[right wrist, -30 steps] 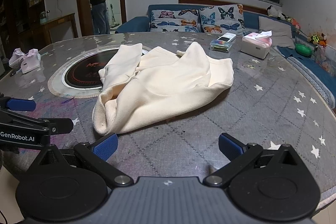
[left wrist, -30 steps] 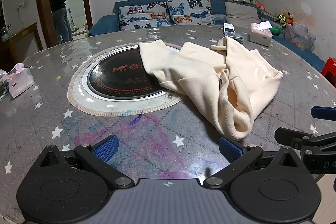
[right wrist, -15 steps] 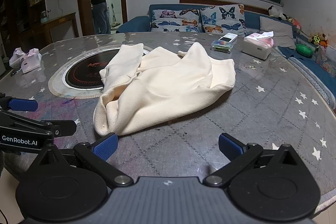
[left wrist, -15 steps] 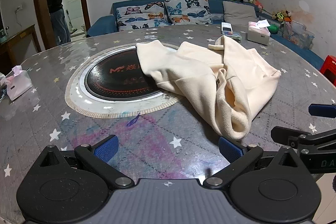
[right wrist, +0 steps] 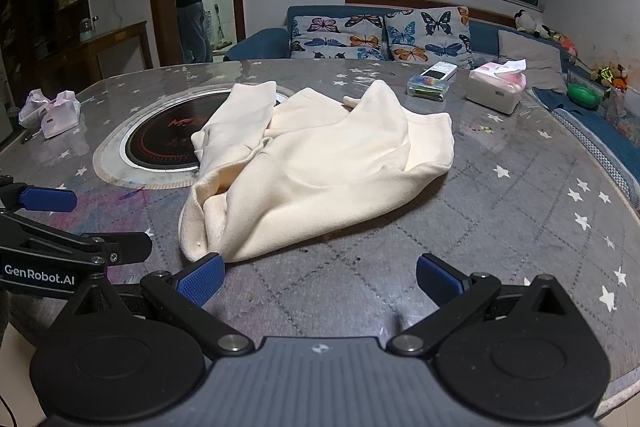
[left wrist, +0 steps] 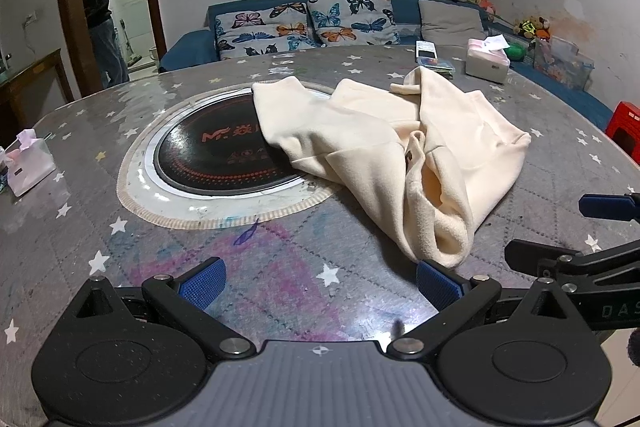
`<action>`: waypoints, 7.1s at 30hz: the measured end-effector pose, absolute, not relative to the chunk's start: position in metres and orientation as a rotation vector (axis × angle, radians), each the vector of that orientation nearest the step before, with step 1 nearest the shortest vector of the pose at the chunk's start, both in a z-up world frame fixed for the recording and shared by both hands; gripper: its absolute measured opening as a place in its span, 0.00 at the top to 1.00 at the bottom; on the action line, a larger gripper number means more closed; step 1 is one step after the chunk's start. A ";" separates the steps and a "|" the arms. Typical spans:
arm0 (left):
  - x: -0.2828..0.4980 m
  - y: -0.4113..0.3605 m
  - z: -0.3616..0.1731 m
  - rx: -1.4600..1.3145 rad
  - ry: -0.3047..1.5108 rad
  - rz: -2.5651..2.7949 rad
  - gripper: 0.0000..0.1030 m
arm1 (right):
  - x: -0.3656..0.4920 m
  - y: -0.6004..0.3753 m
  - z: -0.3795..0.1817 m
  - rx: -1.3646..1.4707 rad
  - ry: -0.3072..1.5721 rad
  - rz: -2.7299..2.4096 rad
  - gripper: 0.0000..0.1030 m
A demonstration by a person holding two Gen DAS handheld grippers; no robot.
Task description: Fold clothes
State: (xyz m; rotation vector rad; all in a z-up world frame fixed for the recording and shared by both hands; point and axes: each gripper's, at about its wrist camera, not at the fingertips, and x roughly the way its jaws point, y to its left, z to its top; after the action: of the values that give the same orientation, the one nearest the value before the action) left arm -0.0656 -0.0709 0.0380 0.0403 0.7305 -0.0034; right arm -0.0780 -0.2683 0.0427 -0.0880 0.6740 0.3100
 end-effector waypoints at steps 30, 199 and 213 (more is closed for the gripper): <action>0.002 -0.052 0.049 0.051 0.725 0.014 0.00 | 0.023 -0.286 0.073 -0.062 0.656 0.311 0.00; -0.082 -0.054 0.055 0.105 0.668 -0.619 0.97 | -0.015 -0.469 0.039 -0.035 0.701 -0.217 0.91; -0.054 -0.047 0.063 0.048 0.632 -0.584 0.90 | -0.020 -0.451 0.065 -0.041 0.675 -0.092 0.81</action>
State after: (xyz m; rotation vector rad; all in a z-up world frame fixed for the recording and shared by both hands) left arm -0.0539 -0.0471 0.0635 0.0478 0.6317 -0.5838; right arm -0.0205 -0.4512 0.0648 -0.0410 0.6753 -0.0922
